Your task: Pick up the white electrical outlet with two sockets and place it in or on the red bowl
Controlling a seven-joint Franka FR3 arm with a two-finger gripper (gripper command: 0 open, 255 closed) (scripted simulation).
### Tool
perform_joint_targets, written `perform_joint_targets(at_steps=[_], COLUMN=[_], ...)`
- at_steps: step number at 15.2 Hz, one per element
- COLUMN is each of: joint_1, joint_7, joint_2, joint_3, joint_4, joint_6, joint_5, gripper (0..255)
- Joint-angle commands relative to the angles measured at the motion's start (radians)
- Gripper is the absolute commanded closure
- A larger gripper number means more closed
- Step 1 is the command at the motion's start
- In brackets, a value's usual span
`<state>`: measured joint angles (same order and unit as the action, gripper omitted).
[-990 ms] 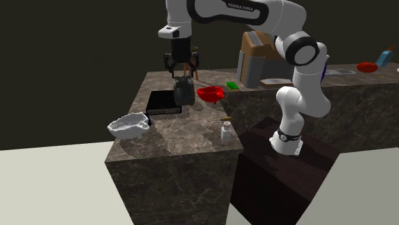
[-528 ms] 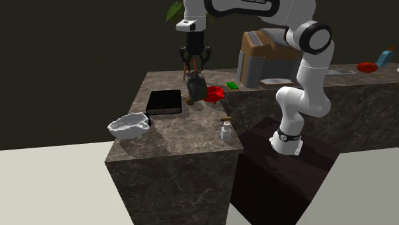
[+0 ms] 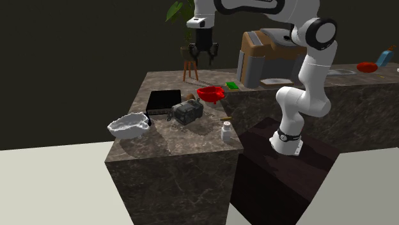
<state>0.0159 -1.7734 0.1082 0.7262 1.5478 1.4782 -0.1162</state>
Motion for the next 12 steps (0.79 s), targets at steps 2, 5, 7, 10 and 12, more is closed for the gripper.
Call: perform_joint_targets(at_steps=[2, 5, 7, 10, 12], joint_1=[0.018, 0.043, 0.061, 0.087, 0.105], joint_7=[0.142, 0.299, 0.401, 0.548, 0.643], joint_2=[0.025, 0.043, 0.047, 0.044, 0.035], joint_3=[0.002, 0.007, 0.012, 0.022, 0.03], joint_4=[0.106, 0.221, 0.291, 0.389, 0.45], joint_6=[0.106, 0.23, 0.314, 0.439, 0.524], joint_5=[-0.004, -0.005, -0.003, 0.003, 0.01], gripper=[0, 0, 0, 0, 0])
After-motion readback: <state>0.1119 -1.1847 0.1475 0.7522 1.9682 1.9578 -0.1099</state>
